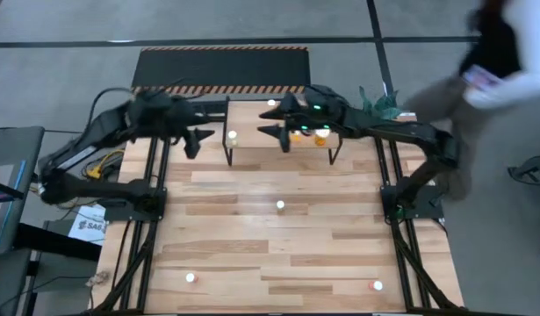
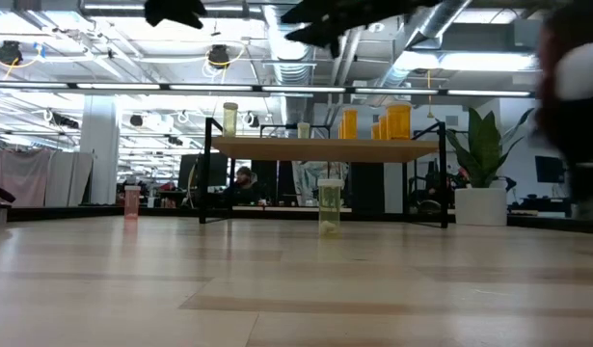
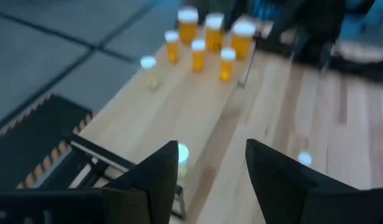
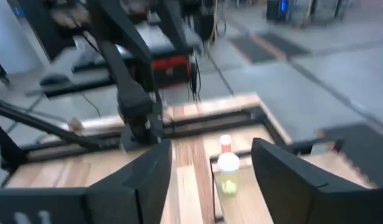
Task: Pick and place medicine bottles onto shelf by color
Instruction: Put the bottom yellow pill bottle on the shelf aligned with the other small yellow pill bottle
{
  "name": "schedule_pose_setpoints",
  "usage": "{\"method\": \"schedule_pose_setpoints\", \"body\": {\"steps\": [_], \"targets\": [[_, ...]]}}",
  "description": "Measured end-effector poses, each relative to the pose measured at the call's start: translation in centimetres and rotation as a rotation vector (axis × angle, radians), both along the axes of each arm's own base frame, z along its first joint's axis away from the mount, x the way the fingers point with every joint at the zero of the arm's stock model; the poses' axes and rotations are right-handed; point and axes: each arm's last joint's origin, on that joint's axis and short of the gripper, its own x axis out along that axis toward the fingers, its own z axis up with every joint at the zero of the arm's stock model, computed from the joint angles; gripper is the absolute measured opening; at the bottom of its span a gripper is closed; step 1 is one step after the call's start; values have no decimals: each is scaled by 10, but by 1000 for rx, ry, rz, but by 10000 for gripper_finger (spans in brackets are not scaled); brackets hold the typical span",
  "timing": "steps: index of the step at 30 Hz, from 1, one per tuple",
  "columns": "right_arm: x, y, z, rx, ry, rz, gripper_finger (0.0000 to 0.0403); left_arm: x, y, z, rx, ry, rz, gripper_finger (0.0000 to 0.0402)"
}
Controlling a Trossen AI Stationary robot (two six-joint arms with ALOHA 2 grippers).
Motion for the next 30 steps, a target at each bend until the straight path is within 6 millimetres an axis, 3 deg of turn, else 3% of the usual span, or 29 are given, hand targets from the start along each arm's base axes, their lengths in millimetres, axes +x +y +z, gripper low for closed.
{"method": "schedule_pose_setpoints", "body": {"steps": [5,14,23,30], "targets": [[42,-16,-15,12,144,11,267,-22,-11,-24,32,-160,49,176],[93,-30,-40,-61,254,69,272,-37,-18,-43,40,-183,56,176],[112,-37,-61,-72,286,96,272,-36,-19,-45,19,-164,33,176],[112,-39,-62,-91,292,65,272,-38,-20,-48,2,-136,29,176]]}}
